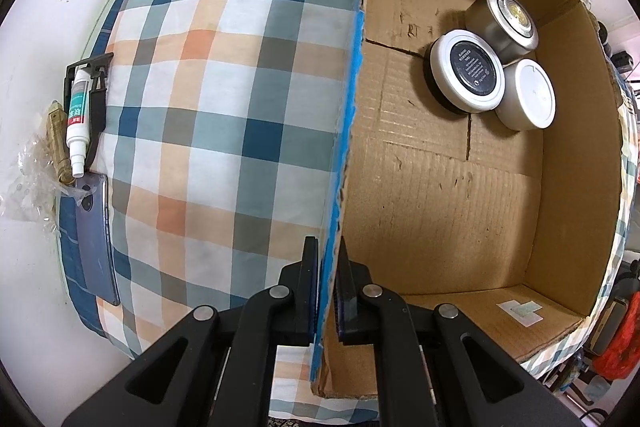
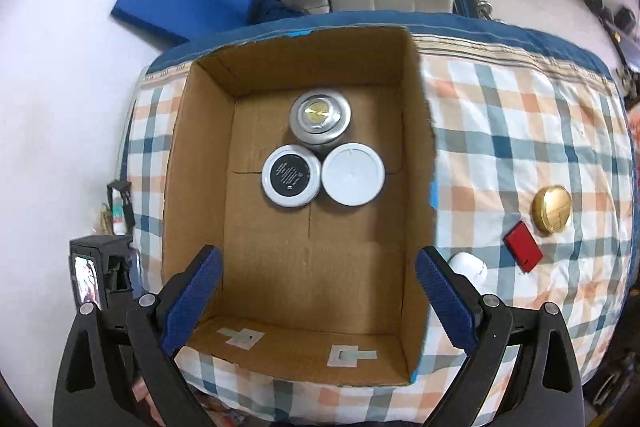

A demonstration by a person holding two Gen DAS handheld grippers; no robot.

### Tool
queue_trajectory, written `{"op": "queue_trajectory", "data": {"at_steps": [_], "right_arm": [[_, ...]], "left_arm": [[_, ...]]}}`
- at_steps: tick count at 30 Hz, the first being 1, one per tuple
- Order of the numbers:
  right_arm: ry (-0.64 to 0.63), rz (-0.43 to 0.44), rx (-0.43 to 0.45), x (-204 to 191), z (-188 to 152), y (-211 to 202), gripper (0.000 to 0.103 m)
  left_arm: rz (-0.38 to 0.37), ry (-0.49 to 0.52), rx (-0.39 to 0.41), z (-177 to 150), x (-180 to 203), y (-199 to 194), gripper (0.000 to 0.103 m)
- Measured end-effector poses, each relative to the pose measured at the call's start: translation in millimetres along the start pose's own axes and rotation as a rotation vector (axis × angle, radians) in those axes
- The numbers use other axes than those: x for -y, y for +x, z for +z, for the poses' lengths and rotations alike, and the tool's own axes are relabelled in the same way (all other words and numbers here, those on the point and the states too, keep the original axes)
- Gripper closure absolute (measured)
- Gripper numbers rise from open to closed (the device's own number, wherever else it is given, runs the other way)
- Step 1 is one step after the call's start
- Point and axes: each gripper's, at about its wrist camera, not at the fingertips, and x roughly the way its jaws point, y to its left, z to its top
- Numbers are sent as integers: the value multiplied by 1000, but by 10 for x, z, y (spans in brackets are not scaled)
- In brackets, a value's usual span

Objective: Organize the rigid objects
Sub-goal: 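Grasp the gold round tin on the bedspread with the right tool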

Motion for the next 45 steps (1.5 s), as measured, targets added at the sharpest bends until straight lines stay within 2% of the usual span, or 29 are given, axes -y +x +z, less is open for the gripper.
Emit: {"op": "queue_trajectory", "data": {"at_steps": [4,8,11,13,18,21,26,28,30,34,41,45], "right_arm": [[121,15,34,508,2,-141,4],[310,-36,72,1371,39,-146,4],[492,-76,87,2147,9,-22,4],[605,-56,87,2641,-42,143,4],[717,-45,41,3247,-98,502,4],[735,-54,17,3375,-84,678,4],[717,-70,-11,3364,23,910,4],[713,-79,-42,3361,76,1013,8],[710,-86,-70,3351,119,1106,20],[678,-158,-91,3329,156,1164,35],[620,-160,-97,3144,199,1101,36],[580,-115,-61,2901,210,879,36]], "left_arm": [[0,-3,2,-3,15,3,98],[-3,-7,2,-13,9,5,98],[-1,-5,0,-8,-5,10,98],[0,-3,-1,-4,0,14,98],[3,-2,-5,12,27,24,98],[4,-3,-7,23,36,30,98],[3,-6,-7,28,37,37,98],[-1,-9,-7,30,28,38,98],[-3,-11,-7,33,15,38,98],[-7,-13,-6,30,-22,32,98],[-10,-10,-7,29,-58,40,98],[-11,-7,-8,32,-67,50,98]]}}
